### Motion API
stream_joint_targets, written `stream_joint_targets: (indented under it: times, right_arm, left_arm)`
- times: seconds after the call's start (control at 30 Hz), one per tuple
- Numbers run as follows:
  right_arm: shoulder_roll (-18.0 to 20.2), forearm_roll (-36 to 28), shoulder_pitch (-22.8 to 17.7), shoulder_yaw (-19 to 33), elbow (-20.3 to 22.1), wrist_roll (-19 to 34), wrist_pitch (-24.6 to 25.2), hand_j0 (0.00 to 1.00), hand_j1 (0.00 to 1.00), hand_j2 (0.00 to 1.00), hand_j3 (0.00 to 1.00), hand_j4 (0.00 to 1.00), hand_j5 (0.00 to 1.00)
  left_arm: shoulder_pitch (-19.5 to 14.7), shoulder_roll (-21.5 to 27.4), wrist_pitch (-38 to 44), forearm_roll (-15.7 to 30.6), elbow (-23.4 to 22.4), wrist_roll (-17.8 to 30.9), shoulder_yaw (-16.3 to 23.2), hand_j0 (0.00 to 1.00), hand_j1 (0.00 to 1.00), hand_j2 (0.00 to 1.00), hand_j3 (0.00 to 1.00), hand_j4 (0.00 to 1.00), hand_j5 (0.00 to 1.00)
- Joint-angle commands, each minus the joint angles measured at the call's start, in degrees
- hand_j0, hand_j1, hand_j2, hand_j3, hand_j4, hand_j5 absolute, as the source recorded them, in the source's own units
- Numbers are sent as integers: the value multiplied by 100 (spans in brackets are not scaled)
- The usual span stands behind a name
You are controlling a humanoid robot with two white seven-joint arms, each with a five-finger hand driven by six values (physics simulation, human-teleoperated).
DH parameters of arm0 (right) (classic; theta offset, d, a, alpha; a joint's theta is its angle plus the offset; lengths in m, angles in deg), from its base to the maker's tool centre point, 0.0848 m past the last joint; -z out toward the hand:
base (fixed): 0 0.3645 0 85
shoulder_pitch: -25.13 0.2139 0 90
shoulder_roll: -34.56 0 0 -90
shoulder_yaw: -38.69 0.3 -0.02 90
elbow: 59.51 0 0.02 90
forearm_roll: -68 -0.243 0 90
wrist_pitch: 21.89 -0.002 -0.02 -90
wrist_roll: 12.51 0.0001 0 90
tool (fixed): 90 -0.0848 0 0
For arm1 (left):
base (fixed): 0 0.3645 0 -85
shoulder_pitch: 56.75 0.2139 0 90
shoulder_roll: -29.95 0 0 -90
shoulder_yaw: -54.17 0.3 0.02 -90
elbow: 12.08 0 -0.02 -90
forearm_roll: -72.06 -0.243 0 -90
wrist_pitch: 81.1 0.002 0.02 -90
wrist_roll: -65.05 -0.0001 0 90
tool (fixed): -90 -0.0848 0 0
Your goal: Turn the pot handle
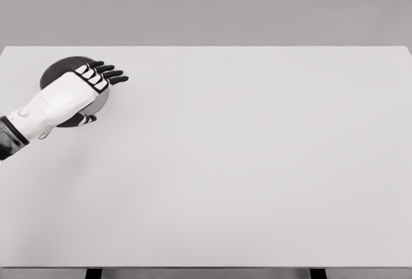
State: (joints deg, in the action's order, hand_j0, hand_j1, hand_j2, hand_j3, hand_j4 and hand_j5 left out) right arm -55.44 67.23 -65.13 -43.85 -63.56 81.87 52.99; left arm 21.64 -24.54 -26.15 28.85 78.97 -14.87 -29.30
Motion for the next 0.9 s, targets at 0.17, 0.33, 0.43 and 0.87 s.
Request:
stream_joint_targets:
  times: [0.17, 0.33, 0.43, 0.87]
  right_arm:
    - [0, -2, 0, 1, 1, 1, 0, 100, 100, 100, 100, 100, 100]
    - [0, -2, 0, 1, 1, 1, 0, 100, 100, 100, 100, 100, 100]
    - [0, -2, 0, 1, 1, 1, 0, 100, 100, 100, 100, 100, 100]
    - [0, -2, 0, 1, 1, 1, 0, 100, 100, 100, 100, 100, 100]
  left_arm:
    - [9, -98, 5, -152, -342, -14, -20, 100, 100, 100, 100, 100, 100]
    - [9, -98, 5, -188, -535, -23, -20, 100, 100, 100, 100, 100, 100]
    - [9, -80, 5, -188, -684, -23, -196, 100, 100, 100, 100, 100, 100]
    - [26, -45, 5, -443, -702, -23, -451, 100, 100, 100, 100, 100, 100]
